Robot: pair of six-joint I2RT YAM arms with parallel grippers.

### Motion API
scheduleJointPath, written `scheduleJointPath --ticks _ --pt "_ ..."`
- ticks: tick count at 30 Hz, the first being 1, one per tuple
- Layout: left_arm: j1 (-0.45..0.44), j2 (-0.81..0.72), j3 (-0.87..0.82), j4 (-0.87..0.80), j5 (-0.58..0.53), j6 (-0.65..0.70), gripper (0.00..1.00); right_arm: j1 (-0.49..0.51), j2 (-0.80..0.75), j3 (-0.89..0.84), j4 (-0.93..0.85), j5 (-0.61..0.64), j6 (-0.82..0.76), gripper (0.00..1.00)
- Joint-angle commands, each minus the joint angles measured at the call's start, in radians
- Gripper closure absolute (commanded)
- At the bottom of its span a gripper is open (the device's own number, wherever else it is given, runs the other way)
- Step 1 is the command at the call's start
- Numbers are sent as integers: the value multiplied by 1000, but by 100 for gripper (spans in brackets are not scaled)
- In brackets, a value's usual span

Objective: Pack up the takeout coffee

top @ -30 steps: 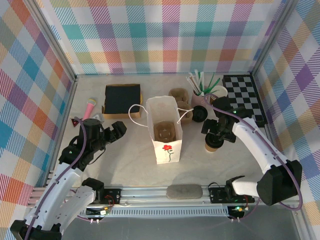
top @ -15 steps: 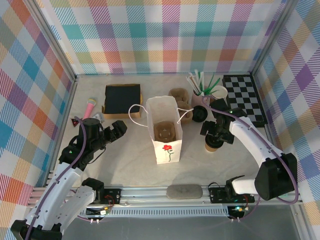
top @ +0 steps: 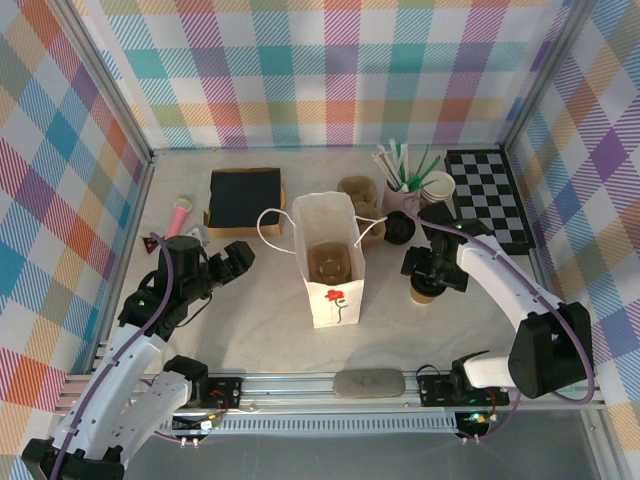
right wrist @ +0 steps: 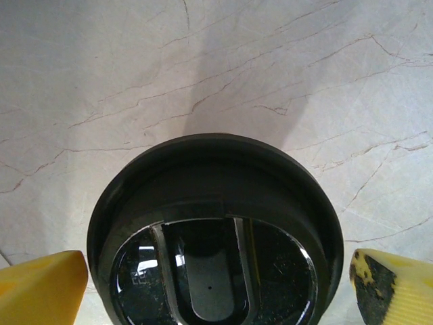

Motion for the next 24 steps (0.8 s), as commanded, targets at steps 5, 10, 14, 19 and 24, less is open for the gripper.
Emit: scheduleJointPath --ticks 5,10,14,19,24 --pt "12 8 31 0 -1 25 7 -4 20 -28 34 -9 -3 1" --pt "13 7 41 -5 -1 26 7 -4 17 -25 34 -13 -6 1" --pt "12 7 47 -6 -4 27 6 -4 18 -24 36 -18 -8 1" --pt "12 9 48 -9 -3 30 6 -5 38 -32 49 -28 -15 1" --pt "13 1 50 -23 -10 33 7 -5 64 -22 49 -34 -40 1"
